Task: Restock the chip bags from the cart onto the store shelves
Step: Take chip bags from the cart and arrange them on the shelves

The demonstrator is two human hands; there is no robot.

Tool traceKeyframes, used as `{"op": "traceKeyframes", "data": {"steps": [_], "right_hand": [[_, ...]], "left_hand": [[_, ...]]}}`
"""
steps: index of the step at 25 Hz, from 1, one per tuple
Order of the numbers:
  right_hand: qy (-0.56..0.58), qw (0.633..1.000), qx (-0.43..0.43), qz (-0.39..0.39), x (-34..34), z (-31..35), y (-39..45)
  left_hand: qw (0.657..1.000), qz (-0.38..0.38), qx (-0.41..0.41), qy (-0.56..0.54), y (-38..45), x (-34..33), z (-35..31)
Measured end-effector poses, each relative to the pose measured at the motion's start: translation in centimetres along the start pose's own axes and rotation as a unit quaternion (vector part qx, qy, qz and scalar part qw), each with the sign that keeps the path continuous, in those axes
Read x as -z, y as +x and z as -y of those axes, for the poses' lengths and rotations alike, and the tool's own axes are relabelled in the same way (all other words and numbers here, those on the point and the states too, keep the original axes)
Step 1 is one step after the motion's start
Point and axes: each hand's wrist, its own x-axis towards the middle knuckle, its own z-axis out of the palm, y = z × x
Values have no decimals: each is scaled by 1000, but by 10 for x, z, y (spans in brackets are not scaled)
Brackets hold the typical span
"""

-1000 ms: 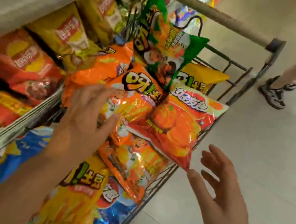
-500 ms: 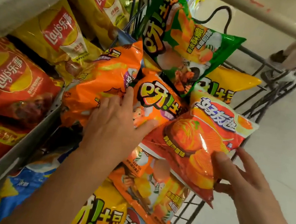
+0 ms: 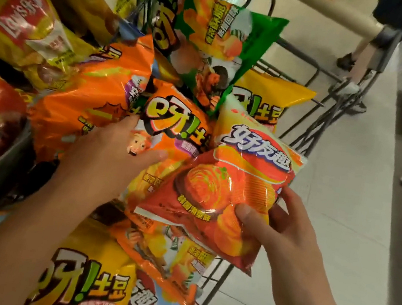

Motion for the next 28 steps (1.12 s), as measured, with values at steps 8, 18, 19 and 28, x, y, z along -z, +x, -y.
{"op": "traceKeyframes", "data": {"steps": [8,18,19,28], "right_hand": [[21,999,16,35,36,12,-31],[30,992,34,115,27,-10,-64],[29,992,38,116,22,-14,-67],[-5,978,73,195,-45,-53,-157]], "left_hand": [[996,-84,-13,-14,-66,27,-9],[976,-178,39,-119,-175,50,40],[975,-185,48,-116,-187,49,49],[949,-223,147,-169,-344,48,145]]}}
